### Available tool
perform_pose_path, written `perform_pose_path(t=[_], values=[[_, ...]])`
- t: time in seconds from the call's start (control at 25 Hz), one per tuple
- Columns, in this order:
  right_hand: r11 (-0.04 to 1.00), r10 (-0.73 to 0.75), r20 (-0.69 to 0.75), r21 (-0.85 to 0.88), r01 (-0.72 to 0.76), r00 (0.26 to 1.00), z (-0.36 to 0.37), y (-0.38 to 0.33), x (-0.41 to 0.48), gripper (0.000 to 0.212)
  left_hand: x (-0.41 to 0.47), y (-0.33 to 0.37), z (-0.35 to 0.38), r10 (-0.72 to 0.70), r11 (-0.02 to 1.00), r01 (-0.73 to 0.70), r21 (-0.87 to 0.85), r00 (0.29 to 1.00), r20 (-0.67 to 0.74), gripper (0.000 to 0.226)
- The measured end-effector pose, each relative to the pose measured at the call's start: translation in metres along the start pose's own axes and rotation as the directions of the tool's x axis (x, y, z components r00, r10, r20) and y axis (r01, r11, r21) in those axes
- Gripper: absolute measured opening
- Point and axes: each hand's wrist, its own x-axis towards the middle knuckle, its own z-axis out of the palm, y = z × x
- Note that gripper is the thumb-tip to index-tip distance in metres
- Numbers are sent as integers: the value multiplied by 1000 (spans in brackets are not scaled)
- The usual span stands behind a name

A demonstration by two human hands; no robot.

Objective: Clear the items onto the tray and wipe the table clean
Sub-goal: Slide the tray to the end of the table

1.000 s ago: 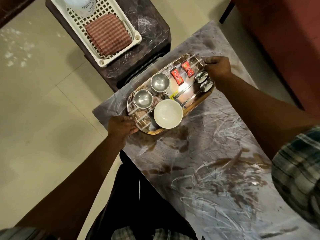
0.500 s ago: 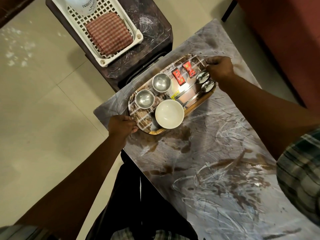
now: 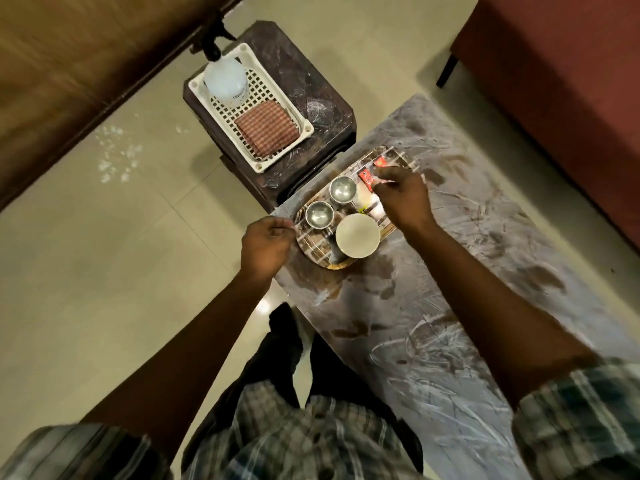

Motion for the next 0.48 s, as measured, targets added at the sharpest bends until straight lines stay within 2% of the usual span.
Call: perform_pose_path(t=[0.24, 0.48], values=[[971, 49, -25, 235, -42, 998, 71, -48, -110, 26, -15, 28, -75, 98, 994, -93, -59, 990, 96, 6], [915, 208, -121, 376, -149, 971, 154, -90, -162, 21, 27, 36, -191, 128, 991, -120, -61, 979, 156, 11]])
